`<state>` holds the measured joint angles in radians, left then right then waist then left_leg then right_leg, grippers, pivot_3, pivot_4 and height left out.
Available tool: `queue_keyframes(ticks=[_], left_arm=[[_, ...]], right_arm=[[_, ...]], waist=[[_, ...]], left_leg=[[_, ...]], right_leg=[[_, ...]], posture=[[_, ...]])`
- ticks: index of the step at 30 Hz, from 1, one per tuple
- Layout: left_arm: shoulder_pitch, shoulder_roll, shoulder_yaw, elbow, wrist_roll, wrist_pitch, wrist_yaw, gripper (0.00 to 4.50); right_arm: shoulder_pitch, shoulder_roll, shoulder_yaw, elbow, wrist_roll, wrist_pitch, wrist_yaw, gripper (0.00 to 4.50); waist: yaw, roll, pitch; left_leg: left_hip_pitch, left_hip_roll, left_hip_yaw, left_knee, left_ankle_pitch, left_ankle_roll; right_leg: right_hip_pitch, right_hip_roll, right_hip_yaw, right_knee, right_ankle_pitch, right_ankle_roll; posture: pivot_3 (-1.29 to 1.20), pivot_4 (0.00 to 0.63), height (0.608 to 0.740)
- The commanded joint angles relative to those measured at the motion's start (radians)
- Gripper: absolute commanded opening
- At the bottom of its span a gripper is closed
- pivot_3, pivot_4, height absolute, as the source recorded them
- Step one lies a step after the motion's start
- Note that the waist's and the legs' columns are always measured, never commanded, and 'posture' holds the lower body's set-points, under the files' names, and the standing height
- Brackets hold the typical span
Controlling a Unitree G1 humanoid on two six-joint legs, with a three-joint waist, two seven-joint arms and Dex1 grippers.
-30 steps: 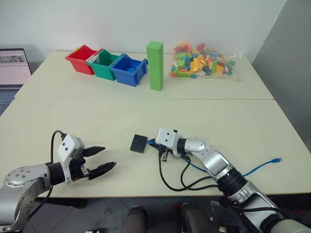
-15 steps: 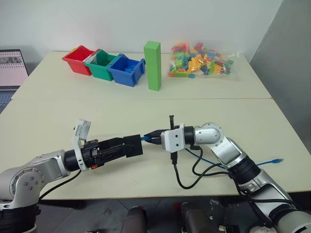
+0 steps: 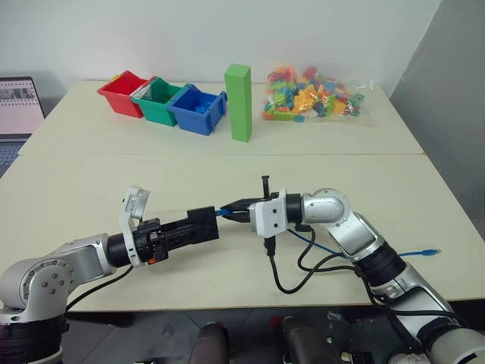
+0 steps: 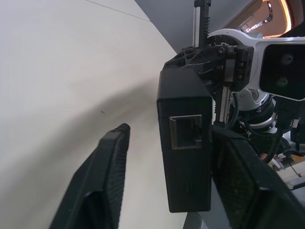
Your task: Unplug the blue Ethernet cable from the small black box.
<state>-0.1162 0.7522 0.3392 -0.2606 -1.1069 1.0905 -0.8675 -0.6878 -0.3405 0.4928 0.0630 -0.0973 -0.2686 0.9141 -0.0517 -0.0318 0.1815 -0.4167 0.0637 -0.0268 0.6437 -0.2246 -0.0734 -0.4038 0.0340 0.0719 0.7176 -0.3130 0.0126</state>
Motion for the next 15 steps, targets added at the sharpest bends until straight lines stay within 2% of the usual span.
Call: queue_keyframes(ticks=[1,2,5,9,11,12,15], left_arm=[[-0.001,0.001,0.008,-0.01,-0.028,0.001,-0.008,1.68],[0.0,0.001,0.006,-0.009,-0.028,-0.002,-0.008,1.36],[0.001,-0.001,0.004,-0.008,-0.027,-0.006,-0.009,0.81],[0.004,0.001,0.006,-0.009,-0.029,-0.005,-0.013,0.79],[0.006,0.002,0.006,-0.01,-0.03,-0.005,-0.017,0.79],[0.007,0.003,0.006,-0.011,-0.032,-0.004,-0.018,0.79],[0.01,0.013,-0.001,-0.014,-0.027,-0.006,-0.036,0.79]], right_arm=[[-0.023,0.01,-0.025,-0.05,0.006,-0.025,-0.006,0.14],[-0.023,0.011,-0.024,-0.052,0.006,-0.028,-0.006,0.13],[-0.02,0.009,-0.02,-0.06,0.007,-0.033,0.002,0.13],[-0.011,0.002,-0.011,-0.077,0.027,-0.032,0.028,0.13],[-0.007,-0.002,-0.013,-0.088,0.039,-0.021,0.041,0.84],[-0.005,-0.005,-0.014,-0.094,0.044,-0.015,0.048,0.99],[-0.001,-0.015,-0.02,-0.121,0.059,0.015,0.067,1.81]], waist=[[0.001,0.0,0.0],[0.001,0.0,0.0],[0.001,0.0,0.0],[0.001,0.0,0.0],[0.001,0.0,0.0],[0.001,0.0,0.0],[0.001,0.0,0.0]], left_leg=[[0.0,0.0,0.0,0.0,0.0,0.0],[0.0,0.0,0.0,0.0,0.0,0.0],[0.0,0.0,0.0,0.0,0.0,0.0],[0.0,0.0,0.0,0.0,0.0,0.0],[0.0,0.0,0.0,0.0,0.0,0.0],[0.0,0.0,0.0,0.0,0.0,0.0],[0.0,0.0,0.0,0.0,0.0,0.0]], right_leg=[[0.0,0.0,0.0,0.0,0.0,0.0],[0.0,0.0,0.0,0.0,0.0,0.0],[0.0,0.0,0.0,0.0,0.0,0.0],[0.0,0.0,0.0,0.0,0.0,0.0],[0.0,0.0,0.0,0.0,0.0,0.0],[0.0,0.0,0.0,0.0,0.0,0.0],[0.0,0.0,0.0,0.0,0.0,0.0]], posture=[[0.0,0.15,0.74],[0.0,0.15,0.74],[0.0,0.15,0.74],[0.0,0.15,0.74],[0.0,0.15,0.74],[0.0,0.15,0.74],[0.0,0.15,0.74]])
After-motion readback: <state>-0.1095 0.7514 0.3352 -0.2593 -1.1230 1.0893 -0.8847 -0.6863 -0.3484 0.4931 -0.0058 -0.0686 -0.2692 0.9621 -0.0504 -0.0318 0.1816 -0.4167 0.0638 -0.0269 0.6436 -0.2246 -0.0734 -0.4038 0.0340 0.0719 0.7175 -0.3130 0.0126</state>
